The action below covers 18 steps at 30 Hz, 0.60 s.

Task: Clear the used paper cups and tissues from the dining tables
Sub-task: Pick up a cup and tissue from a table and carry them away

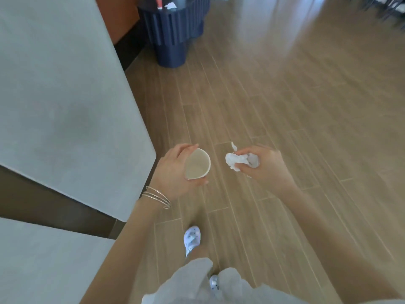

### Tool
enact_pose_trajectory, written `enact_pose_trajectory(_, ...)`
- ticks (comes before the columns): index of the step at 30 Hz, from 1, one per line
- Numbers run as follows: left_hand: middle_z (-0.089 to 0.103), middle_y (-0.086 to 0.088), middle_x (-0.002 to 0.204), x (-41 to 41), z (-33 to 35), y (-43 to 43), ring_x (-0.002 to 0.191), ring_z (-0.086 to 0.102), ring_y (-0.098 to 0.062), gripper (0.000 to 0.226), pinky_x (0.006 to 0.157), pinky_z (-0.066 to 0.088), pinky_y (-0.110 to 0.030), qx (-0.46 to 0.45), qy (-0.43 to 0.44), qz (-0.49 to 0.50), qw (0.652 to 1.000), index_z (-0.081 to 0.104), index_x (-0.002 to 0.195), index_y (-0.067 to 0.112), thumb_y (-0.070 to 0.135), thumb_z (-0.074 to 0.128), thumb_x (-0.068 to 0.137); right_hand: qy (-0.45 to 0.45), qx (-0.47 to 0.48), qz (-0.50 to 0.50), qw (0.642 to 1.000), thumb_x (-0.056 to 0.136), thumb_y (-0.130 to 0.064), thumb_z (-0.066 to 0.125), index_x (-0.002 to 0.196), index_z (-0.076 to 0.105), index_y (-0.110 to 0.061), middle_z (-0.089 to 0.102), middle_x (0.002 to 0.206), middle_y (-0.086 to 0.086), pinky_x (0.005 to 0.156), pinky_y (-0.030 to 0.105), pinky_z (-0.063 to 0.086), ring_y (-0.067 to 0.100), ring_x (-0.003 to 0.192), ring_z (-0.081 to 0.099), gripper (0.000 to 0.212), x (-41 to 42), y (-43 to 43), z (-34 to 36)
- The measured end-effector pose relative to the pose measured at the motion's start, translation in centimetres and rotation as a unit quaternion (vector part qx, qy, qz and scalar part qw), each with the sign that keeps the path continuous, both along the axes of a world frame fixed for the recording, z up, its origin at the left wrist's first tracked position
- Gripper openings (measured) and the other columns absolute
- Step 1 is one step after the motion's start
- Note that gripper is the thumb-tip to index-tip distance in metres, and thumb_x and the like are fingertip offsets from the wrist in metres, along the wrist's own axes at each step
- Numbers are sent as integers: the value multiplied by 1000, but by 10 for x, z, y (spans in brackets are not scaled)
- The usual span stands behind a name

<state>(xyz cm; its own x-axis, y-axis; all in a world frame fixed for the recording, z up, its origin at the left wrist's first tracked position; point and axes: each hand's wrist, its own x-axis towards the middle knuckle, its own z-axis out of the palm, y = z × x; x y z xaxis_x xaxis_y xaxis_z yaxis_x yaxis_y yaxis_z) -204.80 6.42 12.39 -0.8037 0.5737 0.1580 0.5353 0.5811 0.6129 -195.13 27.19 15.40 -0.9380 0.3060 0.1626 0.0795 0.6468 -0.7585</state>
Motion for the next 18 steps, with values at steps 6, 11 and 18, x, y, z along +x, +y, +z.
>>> enact_pose_trajectory(6,46,3,129,-105,-16,53,115,48,-20,90,95,43,-46,-11,-16,2,1000,45,133,22,45,83,55,-15,25,15,999,72,-10,73,85,70,-18,59,75,-18,63,7,40,-3,70,56,15,-107,53,-12)
enact_pose_trajectory(11,45,3,131,-219,2,100,114,47,-18,89,95,43,-45,-14,-9,6,1000,42,134,22,46,82,58,-6,38,24,999,72,-10,74,81,71,-16,60,72,-15,60,9,41,-1,68,57,11,-224,101,7)
enact_pose_trajectory(18,46,2,130,-360,28,142,114,47,-19,89,96,43,-46,-21,18,13,1000,42,134,20,47,81,59,25,51,28,998,72,-9,75,85,70,-10,64,76,0,61,6,37,6,66,55,14,-369,148,20)
